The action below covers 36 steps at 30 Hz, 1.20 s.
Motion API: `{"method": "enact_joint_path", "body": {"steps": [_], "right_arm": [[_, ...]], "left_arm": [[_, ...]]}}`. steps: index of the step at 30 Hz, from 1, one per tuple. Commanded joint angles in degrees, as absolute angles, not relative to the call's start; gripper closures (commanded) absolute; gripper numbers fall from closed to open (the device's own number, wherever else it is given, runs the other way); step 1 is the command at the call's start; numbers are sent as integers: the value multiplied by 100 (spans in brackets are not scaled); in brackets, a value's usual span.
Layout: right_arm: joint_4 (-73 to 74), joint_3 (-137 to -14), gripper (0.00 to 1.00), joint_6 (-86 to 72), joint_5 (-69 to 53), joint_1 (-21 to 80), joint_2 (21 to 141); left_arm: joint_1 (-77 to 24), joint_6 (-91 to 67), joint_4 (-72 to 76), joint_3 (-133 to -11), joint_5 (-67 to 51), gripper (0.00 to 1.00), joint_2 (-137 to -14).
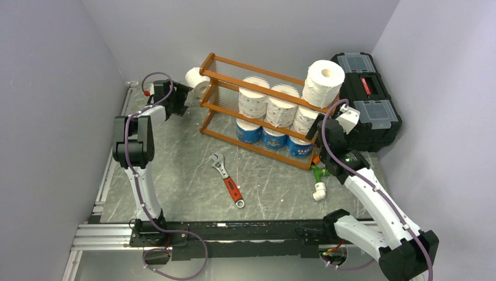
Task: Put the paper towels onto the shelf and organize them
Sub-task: Move the shelf to the center of the board, then move the paper towel to the center of the board.
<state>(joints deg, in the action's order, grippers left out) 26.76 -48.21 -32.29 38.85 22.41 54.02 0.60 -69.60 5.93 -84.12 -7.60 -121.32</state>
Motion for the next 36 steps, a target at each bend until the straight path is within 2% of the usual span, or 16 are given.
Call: {"method": "enact_joint_path", "body": {"steps": [1,5,14,20,24,30,36], "right_arm": [[2661,-4927,7,-3278,3571,2232,5068],[2706,-4894,6,-3137,3329,2228,4730],[3002,-5056,6,-2986,3137,2230,4328],[3028,-5211,6,-2868,2947,2243,4205],[3036,-5284,6,-2881,2807,2237,4230],[3011,-5300,6,-2959,2707,2239,4314],[2927,-5273,6,-2977,2682,2230,4364]], "left_arm": [[-77,-8069,1715,-8280,-804,1,-12067],[-204,-7578,1400,-8628,-511,1,-12113],[-201,-3896,-1739,-10833,463,1,-12439],[-176,-2544,-2597,-12009,274,1,-13070],[-175,-2767,-2954,-12725,92,1,-13531],[-174,-3950,-2536,-12544,-66,0,-13504],[-211,-4231,-2278,-12494,-159,1,-13384]]}}
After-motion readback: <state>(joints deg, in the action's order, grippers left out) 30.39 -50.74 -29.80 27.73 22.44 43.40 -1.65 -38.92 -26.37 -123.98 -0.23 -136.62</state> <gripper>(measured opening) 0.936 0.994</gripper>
